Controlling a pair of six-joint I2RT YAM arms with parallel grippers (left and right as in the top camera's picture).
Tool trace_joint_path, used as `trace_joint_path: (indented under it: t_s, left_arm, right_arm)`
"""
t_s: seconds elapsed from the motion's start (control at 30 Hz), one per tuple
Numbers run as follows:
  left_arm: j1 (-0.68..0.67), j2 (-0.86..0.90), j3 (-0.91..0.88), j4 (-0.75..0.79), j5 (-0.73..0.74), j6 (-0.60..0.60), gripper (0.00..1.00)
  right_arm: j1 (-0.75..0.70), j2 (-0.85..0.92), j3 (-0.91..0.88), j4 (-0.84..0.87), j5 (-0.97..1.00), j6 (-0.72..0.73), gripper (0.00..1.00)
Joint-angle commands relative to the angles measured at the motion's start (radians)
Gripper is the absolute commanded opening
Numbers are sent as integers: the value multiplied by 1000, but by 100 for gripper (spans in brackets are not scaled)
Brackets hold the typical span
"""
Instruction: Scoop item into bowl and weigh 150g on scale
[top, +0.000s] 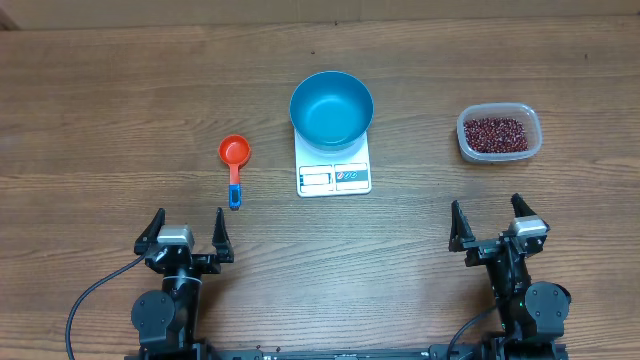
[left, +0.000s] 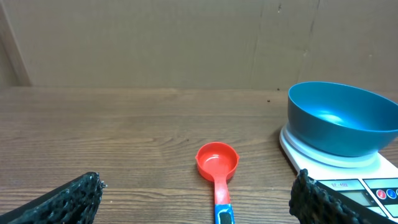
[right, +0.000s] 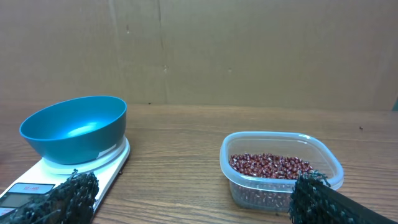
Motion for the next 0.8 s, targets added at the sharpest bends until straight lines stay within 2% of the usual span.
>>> trace_joint_path:
  t_s: [0.0,0.43,0.67,0.77]
  left_arm:
    - [-1,-9,-3,-3,-2,-1,99]
    - [-1,-9,35,-44,50,-3,100]
    - [-1,5,171,-153,31,58,100]
    - [-1,66,251,-203,19,61,100]
  right_arm:
    - [6,-12,-11,5,7,6,100]
    - [6,-12,-11,5,7,6,100]
    - [6,-12,-11,5,7,6,100]
    - [6,-12,-11,5,7,6,100]
